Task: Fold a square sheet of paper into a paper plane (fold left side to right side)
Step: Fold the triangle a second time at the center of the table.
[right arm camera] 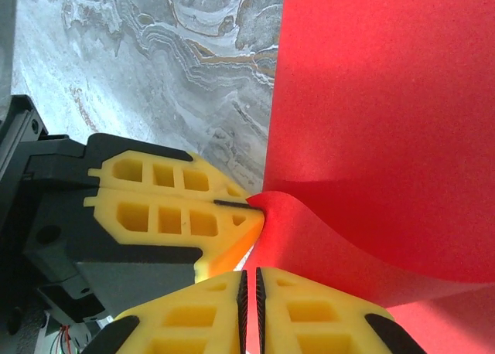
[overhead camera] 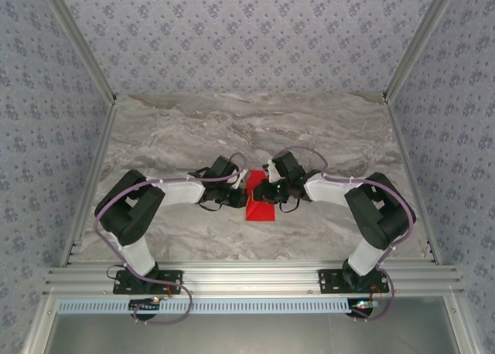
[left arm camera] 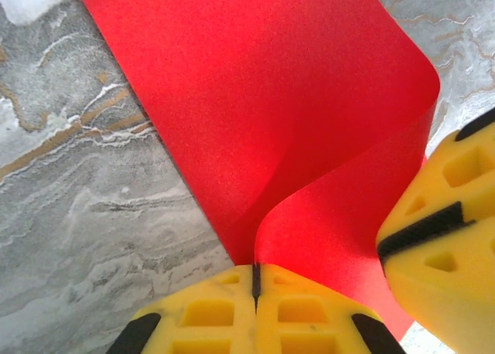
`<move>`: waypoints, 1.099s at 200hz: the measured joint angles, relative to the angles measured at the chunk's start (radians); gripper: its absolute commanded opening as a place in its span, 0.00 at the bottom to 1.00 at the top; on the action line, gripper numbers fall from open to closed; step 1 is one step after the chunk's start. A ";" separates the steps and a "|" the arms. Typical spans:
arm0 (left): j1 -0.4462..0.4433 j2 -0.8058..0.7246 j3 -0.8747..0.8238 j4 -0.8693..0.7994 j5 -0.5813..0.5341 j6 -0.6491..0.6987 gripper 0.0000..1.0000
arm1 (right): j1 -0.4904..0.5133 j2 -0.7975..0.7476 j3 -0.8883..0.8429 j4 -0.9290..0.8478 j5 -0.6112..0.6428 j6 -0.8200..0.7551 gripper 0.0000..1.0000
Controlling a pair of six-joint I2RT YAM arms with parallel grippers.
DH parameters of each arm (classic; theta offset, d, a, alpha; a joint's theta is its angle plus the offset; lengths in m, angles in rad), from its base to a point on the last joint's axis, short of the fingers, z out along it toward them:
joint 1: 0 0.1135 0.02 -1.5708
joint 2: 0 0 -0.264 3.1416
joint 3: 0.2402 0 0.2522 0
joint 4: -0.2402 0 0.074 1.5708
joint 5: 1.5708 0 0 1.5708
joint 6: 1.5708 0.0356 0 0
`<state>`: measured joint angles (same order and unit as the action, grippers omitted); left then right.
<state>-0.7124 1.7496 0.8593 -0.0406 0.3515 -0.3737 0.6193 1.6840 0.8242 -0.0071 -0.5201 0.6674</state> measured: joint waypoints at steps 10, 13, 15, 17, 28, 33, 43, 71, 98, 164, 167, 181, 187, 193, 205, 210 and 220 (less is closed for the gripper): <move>0.000 0.000 0.001 -0.002 -0.002 0.000 0.00 | 0.000 0.009 0.002 -0.002 0.000 -0.003 0.13; 0.000 0.000 0.002 -0.003 -0.003 0.000 0.00 | 0.000 0.012 0.002 -0.002 0.000 -0.004 0.13; 0.000 0.000 0.002 -0.004 -0.003 0.000 0.00 | 0.000 0.013 0.002 -0.003 0.000 -0.005 0.12; 0.000 0.000 0.002 -0.005 -0.003 0.000 0.00 | 0.000 0.015 0.002 -0.003 0.000 -0.005 0.13; 0.000 0.000 0.003 -0.008 -0.008 0.000 0.00 | 0.000 0.024 0.002 -0.009 0.004 -0.006 0.12; 0.000 0.000 0.005 -0.008 -0.008 0.000 0.00 | 0.000 0.026 0.002 -0.012 0.006 -0.006 0.13; -0.001 0.000 0.006 -0.012 -0.011 0.000 0.00 | 0.000 0.029 0.002 -0.017 0.010 -0.006 0.13; -0.001 0.000 0.009 -0.016 -0.016 0.000 0.00 | 0.000 0.030 0.002 -0.020 0.016 -0.015 0.12; -0.002 0.000 0.009 -0.016 -0.020 0.000 0.00 | 0.000 0.035 0.002 -0.024 0.023 -0.035 0.13; -0.003 0.000 0.015 -0.019 -0.034 -0.002 0.00 | -0.005 0.036 0.002 -0.034 0.034 -0.055 0.12; -0.003 0.000 0.015 -0.019 -0.037 -0.002 0.00 | -0.006 0.036 0.002 -0.034 0.034 -0.055 0.13; -0.003 0.000 0.016 -0.019 -0.045 -0.001 0.00 | -0.007 0.036 0.002 -0.035 0.035 -0.056 0.13; -0.003 0.000 0.017 -0.019 -0.049 -0.002 0.00 | -0.008 0.036 0.002 -0.035 0.035 -0.056 0.13; -0.003 0.000 0.017 -0.019 -0.051 -0.002 0.00 | -0.009 0.036 0.002 -0.035 0.035 -0.056 0.13; -0.003 0.001 0.018 -0.019 -0.052 -0.002 0.00 | -0.010 0.036 0.002 -0.039 0.038 -0.056 0.13; -0.003 0.001 0.019 -0.020 -0.052 -0.002 0.00 | -0.010 0.036 0.002 -0.041 0.038 -0.058 0.12; -0.003 0.002 0.021 -0.020 -0.053 -0.002 0.00 | -0.011 0.036 0.002 -0.042 0.041 -0.059 0.13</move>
<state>-0.7151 1.7519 0.8806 -0.0608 0.2981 -0.3752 0.6086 1.7199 0.8257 -0.0494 -0.4789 0.6083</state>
